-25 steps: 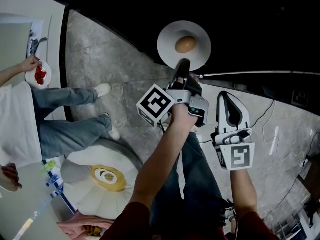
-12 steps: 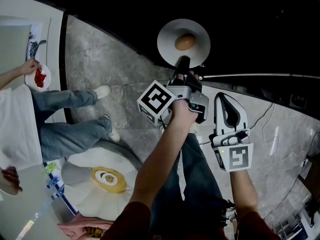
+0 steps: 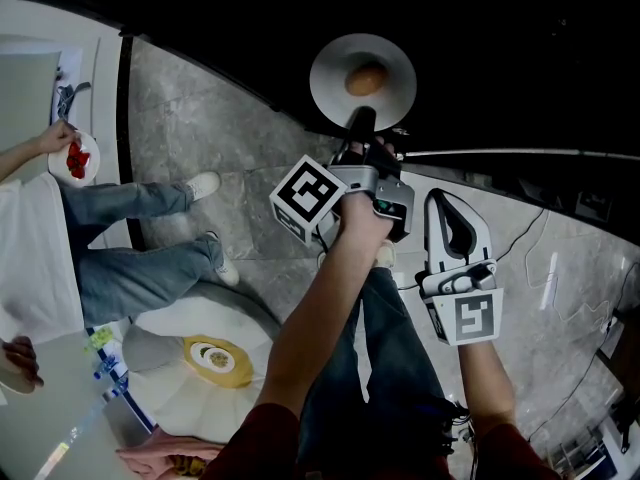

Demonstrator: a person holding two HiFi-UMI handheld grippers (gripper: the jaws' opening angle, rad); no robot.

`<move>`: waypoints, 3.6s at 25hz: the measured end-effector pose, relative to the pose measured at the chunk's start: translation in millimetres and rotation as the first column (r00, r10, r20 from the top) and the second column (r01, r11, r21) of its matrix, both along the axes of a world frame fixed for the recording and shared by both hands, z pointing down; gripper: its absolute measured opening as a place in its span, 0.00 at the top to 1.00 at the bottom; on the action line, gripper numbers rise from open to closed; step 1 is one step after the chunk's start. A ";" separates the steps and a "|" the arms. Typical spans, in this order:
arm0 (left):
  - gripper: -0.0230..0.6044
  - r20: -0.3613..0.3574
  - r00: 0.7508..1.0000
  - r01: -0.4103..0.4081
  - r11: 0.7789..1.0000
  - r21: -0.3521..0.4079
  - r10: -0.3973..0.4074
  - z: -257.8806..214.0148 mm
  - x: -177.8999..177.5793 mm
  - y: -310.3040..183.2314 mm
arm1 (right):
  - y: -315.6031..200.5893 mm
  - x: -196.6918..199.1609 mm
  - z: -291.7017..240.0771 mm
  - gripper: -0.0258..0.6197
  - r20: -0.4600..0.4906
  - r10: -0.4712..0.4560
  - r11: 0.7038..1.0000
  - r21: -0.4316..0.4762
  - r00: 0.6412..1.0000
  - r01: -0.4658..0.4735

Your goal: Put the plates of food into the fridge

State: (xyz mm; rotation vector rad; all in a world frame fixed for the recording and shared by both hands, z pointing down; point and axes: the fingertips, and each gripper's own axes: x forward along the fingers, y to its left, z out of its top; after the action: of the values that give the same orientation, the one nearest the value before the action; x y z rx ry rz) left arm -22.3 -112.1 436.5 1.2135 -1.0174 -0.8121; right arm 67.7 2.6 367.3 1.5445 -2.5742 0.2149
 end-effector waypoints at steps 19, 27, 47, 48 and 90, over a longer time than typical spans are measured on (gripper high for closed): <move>0.93 0.018 1.000 -0.005 1.000 -0.010 0.005 11.7 3.4 -37.8 | -18.4 6.4 11.7 0.94 -0.004 0.000 1.000 -0.030 1.000 0.000; 0.93 0.006 1.000 -0.001 1.000 -0.005 0.001 10.2 6.3 -49.0 | -21.3 11.7 12.8 0.94 0.001 0.011 1.000 -0.025 1.000 -0.011; 0.93 -0.025 1.000 -0.011 1.000 -0.001 0.011 12.4 21.4 -69.8 | -22.0 15.2 17.8 0.94 -0.002 0.006 0.999 -0.035 1.000 -0.006; 0.93 -0.030 1.000 -0.010 1.000 -0.001 0.010 12.8 22.4 -71.8 | -23.0 15.6 17.9 0.94 -0.002 0.007 0.999 -0.034 1.000 -0.007; 0.80 0.086 0.996 -0.003 0.993 0.114 -0.007 3.8 18.6 -75.7 | -20.8 17.9 23.1 0.94 -0.008 0.007 0.999 -0.051 1.000 -0.008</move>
State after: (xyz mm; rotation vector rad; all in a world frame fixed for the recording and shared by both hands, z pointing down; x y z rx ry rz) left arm -3.7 -187.8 440.3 1.3553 -1.0535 -0.8345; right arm 85.6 -18.1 390.3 1.5347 -2.5367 0.2733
